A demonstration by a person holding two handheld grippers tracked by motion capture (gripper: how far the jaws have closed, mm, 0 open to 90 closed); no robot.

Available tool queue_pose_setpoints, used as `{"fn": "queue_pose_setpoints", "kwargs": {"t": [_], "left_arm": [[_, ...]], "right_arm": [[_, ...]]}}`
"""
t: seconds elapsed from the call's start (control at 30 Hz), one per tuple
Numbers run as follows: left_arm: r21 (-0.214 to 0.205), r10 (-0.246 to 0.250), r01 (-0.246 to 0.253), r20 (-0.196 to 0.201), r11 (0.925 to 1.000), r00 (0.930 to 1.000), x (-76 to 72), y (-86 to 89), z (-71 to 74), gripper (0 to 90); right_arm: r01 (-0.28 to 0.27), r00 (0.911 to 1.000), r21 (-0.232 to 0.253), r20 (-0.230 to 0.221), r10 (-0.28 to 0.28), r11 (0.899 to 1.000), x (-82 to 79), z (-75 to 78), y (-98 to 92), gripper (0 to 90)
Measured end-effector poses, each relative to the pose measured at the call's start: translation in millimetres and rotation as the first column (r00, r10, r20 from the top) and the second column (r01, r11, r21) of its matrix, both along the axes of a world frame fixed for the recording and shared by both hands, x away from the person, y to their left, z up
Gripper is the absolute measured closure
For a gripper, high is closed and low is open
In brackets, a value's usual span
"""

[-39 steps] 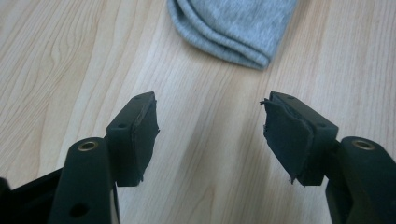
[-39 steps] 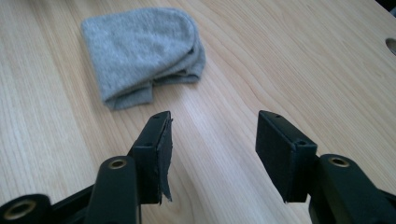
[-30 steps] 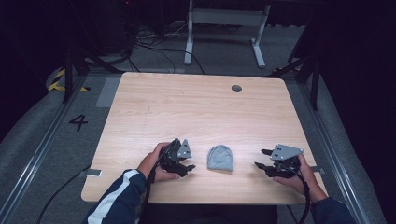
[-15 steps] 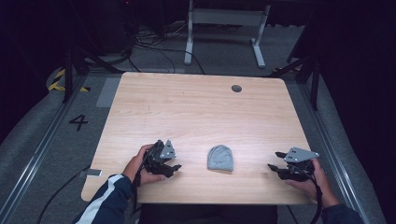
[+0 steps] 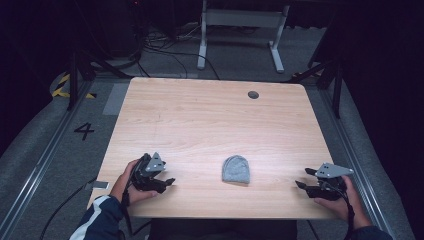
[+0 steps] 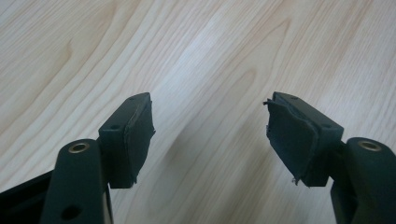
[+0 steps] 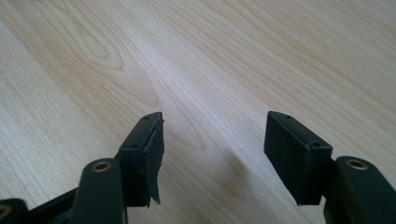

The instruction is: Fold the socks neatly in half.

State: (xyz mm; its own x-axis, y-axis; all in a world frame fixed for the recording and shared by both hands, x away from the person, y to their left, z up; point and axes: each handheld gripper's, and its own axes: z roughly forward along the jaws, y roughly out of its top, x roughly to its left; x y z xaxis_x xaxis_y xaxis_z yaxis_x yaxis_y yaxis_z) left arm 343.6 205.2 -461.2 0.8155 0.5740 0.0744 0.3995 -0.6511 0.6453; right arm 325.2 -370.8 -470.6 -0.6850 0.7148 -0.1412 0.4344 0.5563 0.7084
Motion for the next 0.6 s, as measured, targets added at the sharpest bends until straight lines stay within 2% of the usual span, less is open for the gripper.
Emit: {"fn": "queue_pose_setpoints", "kwargs": {"t": [0.13, 0.2, 0.3, 0.37, 0.43, 0.53, 0.6], "left_arm": [[-0.049, 0.043, -0.043, -0.005, 0.9978, 0.9991, -3.5, 21.6, 1.5, 30.7], [-0.065, 0.059, -0.060, -0.018, 0.9961, 0.9981, -3.7, 29.8, 0.4, 30.5], [-0.049, 0.084, -0.086, -0.039, 0.9951, 0.9957, -5.3, 40.2, -5.7, 29.6], [-0.061, 0.108, -0.111, -0.048, 0.9919, 0.9930, -7.0, 46.6, -9.6, 29.2], [-0.057, 0.120, -0.122, -0.039, 0.9909, 0.9920, -7.0, 50.5, -10.4, 28.8], [-0.091, 0.171, -0.175, -0.054, 0.9804, 0.9838, -9.2, 62.7, -16.5, 26.1], [-0.118, 0.179, -0.183, -0.044, 0.9760, 0.9828, -11.3, 67.9, -19.6, 25.0]], "right_arm": [[0.059, 0.9981, 0.059, -0.019, -0.058, 0.997, -1.9, -4.7, -11.2, 34.8], [0.071, 0.9973, 0.072, -0.025, -0.069, 0.995, -3.1, -6.0, -13.8, 34.3], [0.100, 0.9945, 0.095, -0.042, -0.096, 0.990, -3.4, -11.1, -20.2, 31.9], [0.118, 0.9924, 0.108, -0.046, -0.114, 0.987, -2.3, -13.7, -25.1, 29.3], [0.133, 0.9907, 0.119, -0.045, -0.129, 0.984, -1.6, -14.8, -28.4, 28.3], [0.169, 0.9845, 0.145, -0.069, -0.161, 0.975, 1.4, -16.5, -36.1, 24.1], [0.169, 0.9847, 0.140, -0.068, -0.161, 0.976, 2.0, -16.7, -36.7, 23.6]]}}
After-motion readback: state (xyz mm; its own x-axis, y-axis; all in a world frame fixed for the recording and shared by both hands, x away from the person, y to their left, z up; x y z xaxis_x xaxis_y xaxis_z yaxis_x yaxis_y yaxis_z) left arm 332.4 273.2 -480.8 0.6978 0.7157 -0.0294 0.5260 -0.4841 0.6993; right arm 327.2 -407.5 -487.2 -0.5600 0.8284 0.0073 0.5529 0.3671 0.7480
